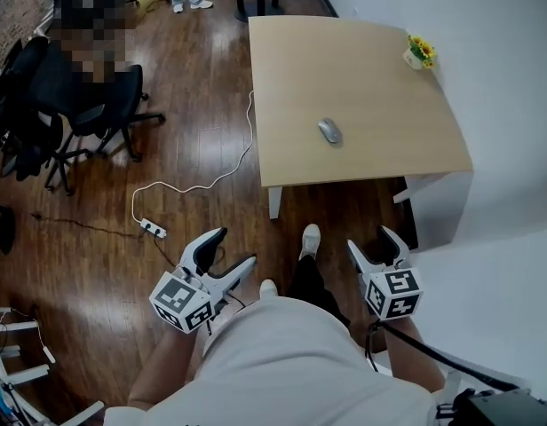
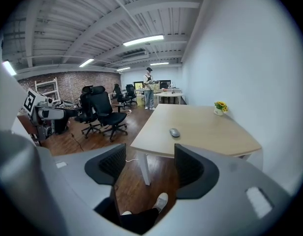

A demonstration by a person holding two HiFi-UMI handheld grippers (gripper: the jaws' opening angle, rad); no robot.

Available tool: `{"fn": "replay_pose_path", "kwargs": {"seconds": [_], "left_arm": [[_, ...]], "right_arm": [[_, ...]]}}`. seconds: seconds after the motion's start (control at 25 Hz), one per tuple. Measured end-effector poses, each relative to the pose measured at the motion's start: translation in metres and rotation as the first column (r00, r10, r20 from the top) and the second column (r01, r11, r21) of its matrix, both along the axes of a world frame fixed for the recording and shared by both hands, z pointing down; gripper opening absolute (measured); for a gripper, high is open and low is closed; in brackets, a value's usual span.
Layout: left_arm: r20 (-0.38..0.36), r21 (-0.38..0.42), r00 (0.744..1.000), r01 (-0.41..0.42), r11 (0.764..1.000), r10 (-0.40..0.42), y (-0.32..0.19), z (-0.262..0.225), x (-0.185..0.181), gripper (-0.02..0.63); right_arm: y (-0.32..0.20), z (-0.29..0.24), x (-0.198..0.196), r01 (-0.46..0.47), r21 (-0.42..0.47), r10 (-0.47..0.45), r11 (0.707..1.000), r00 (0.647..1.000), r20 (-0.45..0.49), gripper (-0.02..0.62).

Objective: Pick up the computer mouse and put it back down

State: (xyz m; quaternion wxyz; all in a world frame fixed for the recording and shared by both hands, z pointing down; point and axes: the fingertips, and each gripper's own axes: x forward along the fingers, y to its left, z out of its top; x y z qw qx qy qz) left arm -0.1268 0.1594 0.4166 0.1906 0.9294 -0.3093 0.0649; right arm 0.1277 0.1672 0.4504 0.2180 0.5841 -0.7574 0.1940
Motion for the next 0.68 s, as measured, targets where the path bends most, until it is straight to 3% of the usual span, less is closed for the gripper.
{"fn": "replay_pose_path", "kwargs": {"seconds": [0.68], "left_arm": [[-0.012, -0.003, 1.000, 0.012, 1.000, -0.012, 0.039, 0.003, -0.026, 0.319]], "right_arm": [[0.036, -0.012, -0.022, 0.007, 0.005, -0.007, 1.000, 1.000, -0.022, 0.308]]}}
